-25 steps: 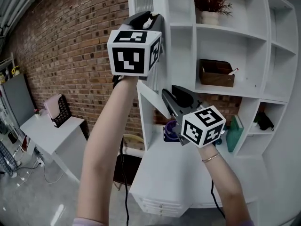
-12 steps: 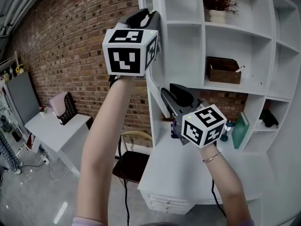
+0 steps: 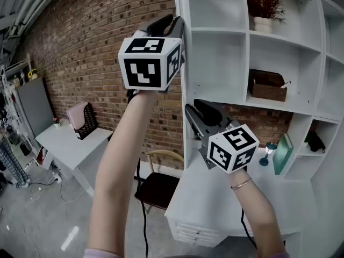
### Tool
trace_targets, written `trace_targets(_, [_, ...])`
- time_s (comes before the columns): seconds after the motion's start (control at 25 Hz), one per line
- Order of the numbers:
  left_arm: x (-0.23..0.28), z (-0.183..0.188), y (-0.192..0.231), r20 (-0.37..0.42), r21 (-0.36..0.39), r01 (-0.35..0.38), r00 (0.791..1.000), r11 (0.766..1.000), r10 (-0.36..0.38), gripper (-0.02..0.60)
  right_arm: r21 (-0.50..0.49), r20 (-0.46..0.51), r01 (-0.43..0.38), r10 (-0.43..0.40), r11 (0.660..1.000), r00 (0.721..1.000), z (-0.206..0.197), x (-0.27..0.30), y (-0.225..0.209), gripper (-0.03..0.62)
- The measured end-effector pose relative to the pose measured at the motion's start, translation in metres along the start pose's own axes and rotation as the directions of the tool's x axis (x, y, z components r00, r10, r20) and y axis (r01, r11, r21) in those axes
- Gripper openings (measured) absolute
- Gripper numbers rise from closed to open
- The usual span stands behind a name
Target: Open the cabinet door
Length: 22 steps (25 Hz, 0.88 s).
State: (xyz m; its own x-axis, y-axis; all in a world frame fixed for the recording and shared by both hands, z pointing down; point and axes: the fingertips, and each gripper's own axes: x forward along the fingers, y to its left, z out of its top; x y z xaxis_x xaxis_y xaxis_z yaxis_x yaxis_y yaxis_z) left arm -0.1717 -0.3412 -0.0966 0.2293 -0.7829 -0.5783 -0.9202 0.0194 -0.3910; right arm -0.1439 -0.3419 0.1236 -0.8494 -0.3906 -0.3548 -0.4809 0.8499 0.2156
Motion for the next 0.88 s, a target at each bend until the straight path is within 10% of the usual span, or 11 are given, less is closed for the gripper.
trace_targets(0.88, [-0.044, -0.019, 0.103, -0.03, 0.047, -0.137, 0.99, 0.99, 0.138, 0.014, -0.042, 0.03, -0.116, 0.118, 0.992, 0.993, -0.019, 0.082, 0.072, 0.104])
